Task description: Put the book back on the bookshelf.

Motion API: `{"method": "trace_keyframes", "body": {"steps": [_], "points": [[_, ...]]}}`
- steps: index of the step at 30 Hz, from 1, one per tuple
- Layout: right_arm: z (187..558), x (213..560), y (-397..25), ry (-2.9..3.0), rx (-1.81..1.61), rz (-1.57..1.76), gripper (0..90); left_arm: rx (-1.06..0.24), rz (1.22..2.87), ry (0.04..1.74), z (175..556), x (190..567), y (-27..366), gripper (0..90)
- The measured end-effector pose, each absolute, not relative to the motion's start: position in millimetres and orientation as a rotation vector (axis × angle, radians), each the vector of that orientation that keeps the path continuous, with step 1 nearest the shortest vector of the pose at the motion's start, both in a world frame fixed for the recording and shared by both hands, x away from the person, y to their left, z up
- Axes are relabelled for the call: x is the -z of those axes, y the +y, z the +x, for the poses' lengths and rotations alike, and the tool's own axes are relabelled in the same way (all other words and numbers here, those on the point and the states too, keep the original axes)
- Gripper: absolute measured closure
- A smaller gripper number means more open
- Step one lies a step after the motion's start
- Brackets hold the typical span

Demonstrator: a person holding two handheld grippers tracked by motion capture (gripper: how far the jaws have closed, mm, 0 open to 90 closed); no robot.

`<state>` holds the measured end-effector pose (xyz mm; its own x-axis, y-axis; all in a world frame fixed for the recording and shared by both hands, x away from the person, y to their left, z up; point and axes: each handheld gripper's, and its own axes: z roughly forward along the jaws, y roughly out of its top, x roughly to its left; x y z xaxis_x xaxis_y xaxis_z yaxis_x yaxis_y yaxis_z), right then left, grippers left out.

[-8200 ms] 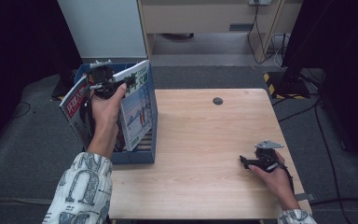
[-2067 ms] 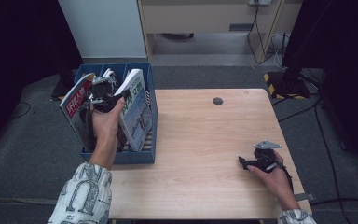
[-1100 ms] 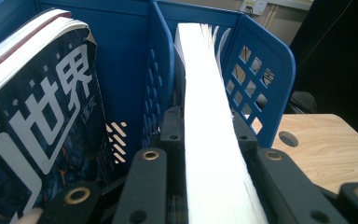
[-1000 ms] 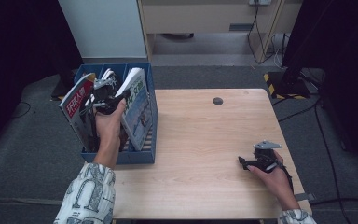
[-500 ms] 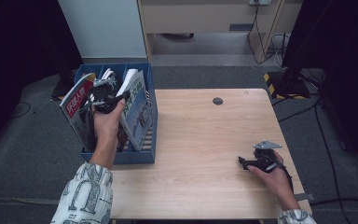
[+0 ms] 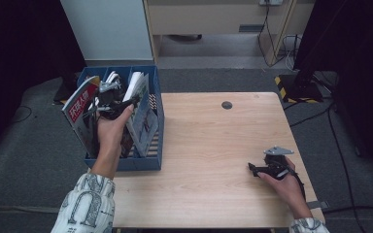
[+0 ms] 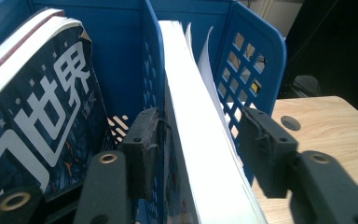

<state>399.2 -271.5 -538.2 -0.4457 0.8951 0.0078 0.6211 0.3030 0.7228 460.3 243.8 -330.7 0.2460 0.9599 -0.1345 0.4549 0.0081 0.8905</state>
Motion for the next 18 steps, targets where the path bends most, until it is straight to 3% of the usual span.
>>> {"method": "trace_keyframes", "body": {"steps": [18], "points": [[399.0,538.3,-269.9,2.181,-0.938,1.349,11.2,-0.680,1.640,1.271,431.0,340.6,250.4,32.7]]}}
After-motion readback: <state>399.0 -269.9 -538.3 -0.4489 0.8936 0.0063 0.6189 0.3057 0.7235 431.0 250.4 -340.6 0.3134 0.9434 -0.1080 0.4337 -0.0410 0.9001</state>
